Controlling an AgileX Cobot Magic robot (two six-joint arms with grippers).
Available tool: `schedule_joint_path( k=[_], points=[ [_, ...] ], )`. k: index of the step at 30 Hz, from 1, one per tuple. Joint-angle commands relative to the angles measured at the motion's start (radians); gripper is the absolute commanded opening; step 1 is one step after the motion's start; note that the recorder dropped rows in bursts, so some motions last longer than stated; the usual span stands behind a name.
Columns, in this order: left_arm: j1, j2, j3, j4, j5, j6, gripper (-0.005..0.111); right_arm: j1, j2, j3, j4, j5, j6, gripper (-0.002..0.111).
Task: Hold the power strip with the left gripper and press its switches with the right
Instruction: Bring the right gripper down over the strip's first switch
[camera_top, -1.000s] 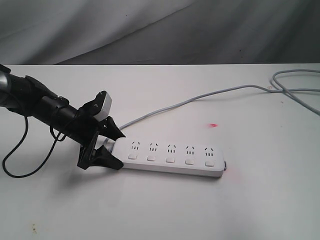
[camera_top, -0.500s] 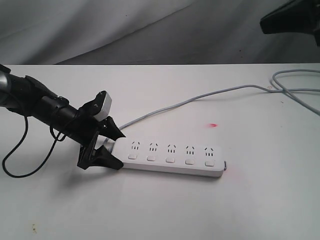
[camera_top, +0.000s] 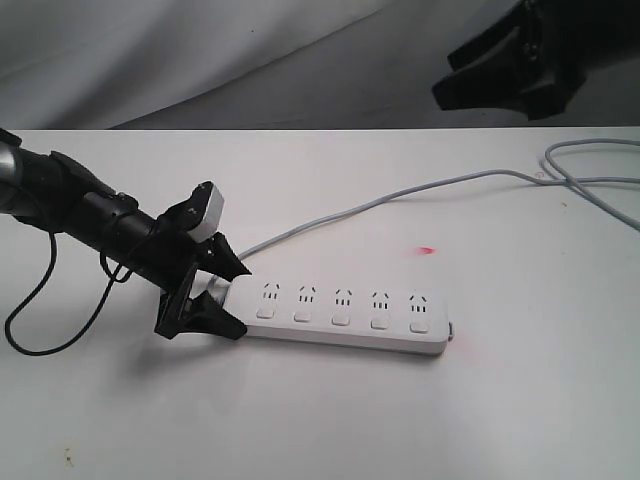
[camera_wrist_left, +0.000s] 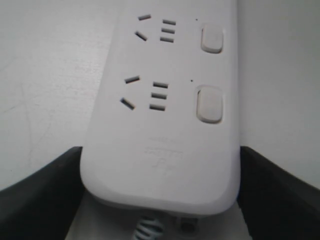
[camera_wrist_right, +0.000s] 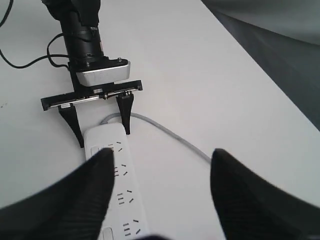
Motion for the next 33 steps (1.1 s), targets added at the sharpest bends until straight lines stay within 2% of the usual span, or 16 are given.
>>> schedule_joint_path(
  k=[1, 11, 21, 27, 30, 33],
  points=[
    [-0.005, 0.003, -0.001, -0.001, 0.002, 0.000, 0.041, 0.049, 0.048, 0.004, -0.004, -0.036, 0.036, 0.068],
    [-0.005, 0.003, -0.001, -0.001, 0.002, 0.000, 0.041, 0.188, 0.175, 0.004, -0.004, -0.113, 0.036, 0.079],
    [-0.005, 0.003, -0.001, -0.001, 0.002, 0.000, 0.041, 0.201, 0.219, 0.002, 0.008, -0.136, 0.030, 0.079],
    [-0.005, 0.003, -0.001, -0.001, 0.002, 0.000, 0.041, 0.201, 0.223, 0.002, 0.115, -0.165, 0.032, 0.078],
    [-0.005, 0.003, -0.001, -0.001, 0.002, 0.000, 0.041, 0.224, 0.226, 0.002, 0.096, -0.165, -0.086, 0.078],
    [-0.005, 0.003, -0.001, -0.001, 0.002, 0.000, 0.041, 0.257, 0.246, 0.002, 0.062, -0.188, -0.113, 0.078]
  ],
)
